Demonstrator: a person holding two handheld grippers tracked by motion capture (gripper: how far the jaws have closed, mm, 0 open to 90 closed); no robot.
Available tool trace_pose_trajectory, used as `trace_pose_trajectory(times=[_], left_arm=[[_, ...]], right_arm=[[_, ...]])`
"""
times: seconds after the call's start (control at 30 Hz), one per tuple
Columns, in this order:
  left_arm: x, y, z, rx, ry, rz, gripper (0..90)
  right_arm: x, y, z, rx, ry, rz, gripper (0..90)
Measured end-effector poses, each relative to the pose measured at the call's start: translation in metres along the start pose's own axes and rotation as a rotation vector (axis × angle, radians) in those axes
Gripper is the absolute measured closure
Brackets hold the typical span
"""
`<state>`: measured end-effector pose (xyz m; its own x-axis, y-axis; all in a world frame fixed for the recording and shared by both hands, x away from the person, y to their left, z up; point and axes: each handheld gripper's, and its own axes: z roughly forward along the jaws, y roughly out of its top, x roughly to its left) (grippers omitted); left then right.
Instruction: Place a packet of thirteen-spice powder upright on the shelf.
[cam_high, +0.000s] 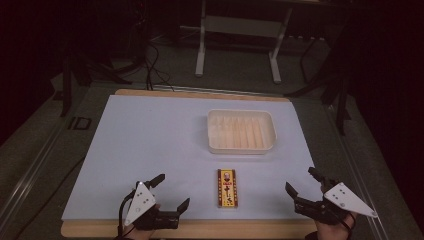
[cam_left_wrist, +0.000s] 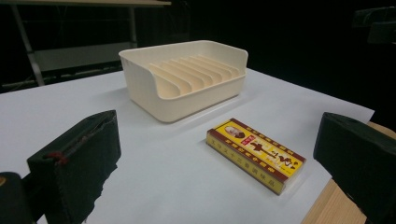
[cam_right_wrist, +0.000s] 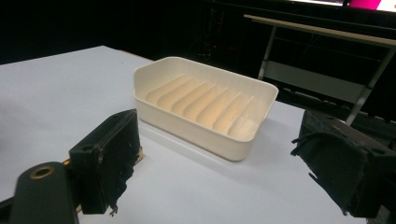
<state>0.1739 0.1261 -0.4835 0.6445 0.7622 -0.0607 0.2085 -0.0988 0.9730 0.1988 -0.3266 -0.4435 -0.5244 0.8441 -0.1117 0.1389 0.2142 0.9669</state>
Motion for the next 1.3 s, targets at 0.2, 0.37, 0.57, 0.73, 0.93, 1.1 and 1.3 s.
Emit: trace_pose_trajectory(times=[0.2,0.37,0.57,0.73,0.93,1.1,1.3], left_arm=[[0.001,-0.001,0.001,0.001,0.019,-0.007,1.6],[0.002,0.000,0.000,-0.018,0.019,-0.061,1.6],[-0.005,0.003,0.002,0.052,0.010,-0.057,1.6],[-0.014,0.009,0.007,0.090,-0.012,-0.060,1.6],[-0.019,0.014,0.019,0.122,-0.071,-0.131,1.6],[-0.026,0.019,0.032,0.167,-0.123,-0.105,1.6],[-0.026,0.026,0.045,0.177,-0.111,-0.097,1.6]], right_arm=[[0.001,0.001,-0.001,0.010,0.011,0.008,13.7],[0.003,0.003,0.000,0.013,0.020,0.004,13.7],[0.004,0.004,0.000,0.004,0.025,-0.001,13.7],[0.005,0.004,0.001,0.003,0.025,-0.003,13.7],[0.007,0.005,0.003,0.002,0.033,-0.006,13.7],[0.006,0.006,0.004,0.001,0.037,-0.006,13.8],[0.005,0.006,0.004,0.003,0.041,-0.001,13.8]])
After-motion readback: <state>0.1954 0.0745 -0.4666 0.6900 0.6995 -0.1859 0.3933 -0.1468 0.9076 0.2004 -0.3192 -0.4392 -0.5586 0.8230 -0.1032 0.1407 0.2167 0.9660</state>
